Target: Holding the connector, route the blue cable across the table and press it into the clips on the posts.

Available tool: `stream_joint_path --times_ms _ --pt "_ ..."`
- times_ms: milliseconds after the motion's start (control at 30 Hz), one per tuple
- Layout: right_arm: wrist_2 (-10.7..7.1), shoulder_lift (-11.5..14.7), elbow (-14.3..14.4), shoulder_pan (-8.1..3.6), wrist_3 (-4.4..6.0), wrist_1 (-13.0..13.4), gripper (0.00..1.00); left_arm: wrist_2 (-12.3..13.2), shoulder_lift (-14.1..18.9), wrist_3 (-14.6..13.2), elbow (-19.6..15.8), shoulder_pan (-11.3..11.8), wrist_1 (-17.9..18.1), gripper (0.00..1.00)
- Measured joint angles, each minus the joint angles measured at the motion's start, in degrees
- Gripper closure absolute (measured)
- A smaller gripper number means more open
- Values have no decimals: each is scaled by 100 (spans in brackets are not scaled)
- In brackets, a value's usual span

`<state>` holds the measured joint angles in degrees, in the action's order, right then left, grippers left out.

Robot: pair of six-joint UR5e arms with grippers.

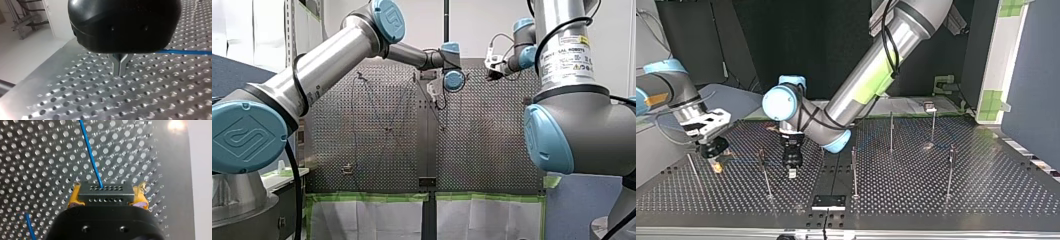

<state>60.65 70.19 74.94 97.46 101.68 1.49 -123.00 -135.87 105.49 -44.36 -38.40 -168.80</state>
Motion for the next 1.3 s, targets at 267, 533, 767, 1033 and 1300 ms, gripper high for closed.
stream_joint_path --times_ms 267,533,767,1033,1300 --pt "-48 -51 -33 -60 -21 2 100 134 5 89 -209 -34 36 52" --pt "-53 -53 -35 -63 -35 2 100 148 5 158 -217 -93 -147 0" --pt "-53 -53 -35 -63 -41 1 100 138 12 295 -219 -154 -469 0" --pt "-53 -52 -35 -62 -42 -2 100 122 156 397 -354 -280 -832 0" --pt "-53 -51 -35 -61 -42 -11 100 273 502 335 -701 -347 -718 0"
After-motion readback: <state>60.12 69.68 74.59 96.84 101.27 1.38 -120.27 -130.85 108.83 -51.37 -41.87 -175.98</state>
